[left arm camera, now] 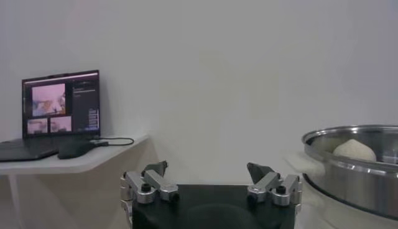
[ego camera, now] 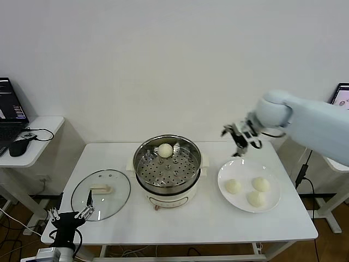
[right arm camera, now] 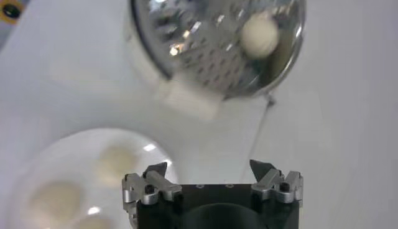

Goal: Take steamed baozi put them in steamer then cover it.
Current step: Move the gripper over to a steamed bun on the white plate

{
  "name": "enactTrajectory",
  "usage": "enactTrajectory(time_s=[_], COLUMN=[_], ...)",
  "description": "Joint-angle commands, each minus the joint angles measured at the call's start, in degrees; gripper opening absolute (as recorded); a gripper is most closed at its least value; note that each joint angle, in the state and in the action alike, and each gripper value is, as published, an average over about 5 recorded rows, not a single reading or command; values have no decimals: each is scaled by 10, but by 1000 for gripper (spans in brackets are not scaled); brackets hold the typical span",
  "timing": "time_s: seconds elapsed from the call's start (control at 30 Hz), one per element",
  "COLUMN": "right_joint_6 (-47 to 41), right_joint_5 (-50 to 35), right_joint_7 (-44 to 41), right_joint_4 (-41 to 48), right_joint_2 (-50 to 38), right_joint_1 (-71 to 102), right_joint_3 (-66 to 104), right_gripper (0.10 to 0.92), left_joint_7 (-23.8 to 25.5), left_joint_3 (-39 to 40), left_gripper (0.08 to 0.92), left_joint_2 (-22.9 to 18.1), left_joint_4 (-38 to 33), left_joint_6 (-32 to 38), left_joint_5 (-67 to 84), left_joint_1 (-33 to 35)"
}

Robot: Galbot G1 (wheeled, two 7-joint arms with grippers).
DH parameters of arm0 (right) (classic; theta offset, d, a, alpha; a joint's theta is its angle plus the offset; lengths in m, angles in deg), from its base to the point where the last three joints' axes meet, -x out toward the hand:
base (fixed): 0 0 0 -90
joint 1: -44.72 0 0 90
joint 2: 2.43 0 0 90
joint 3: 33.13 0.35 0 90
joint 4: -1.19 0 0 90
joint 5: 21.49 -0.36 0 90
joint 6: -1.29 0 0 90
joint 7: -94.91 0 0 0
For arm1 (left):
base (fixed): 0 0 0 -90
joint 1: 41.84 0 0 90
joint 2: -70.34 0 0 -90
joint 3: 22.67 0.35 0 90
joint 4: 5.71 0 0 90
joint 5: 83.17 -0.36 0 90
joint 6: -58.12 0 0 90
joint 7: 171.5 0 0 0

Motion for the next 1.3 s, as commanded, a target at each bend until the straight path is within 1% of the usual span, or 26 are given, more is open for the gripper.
enactTrajectory(time_s=[0.03,0.13,0.33,0.57,0.7,0.97,1.3], right_joint_6=[-45,-40,-26,-1,7,14,22], right_joint_5=[31,52,84,112,116,126,152], right_joint_7=[-9,-9,-9,-12,-13,-11,0], right_joint_4=[-64,-47,15,111,152,185,217], right_joint_2=[-104,-97,-59,21,62,108,131], right_joint_1=[73,142,248,318,340,350,354], right_joint_3=[24,80,170,223,235,239,249], right_gripper=[823,823,823,823,823,823,813], left_joint_7=[0,1,2,3,3,3,3], left_joint_3=[0,-1,-6,-14,-21,-28,-28], left_gripper=[823,823,823,823,823,823,823], left_joint_2=[0,0,-3,-5,-4,-3,-2], left_joint_4=[-1,0,3,11,14,18,20], left_joint_6=[-2,-3,-4,-3,-3,-3,-2], left_joint_5=[-2,-4,-7,-9,-9,-8,-8], left_joint_1=[0,1,5,9,10,10,7])
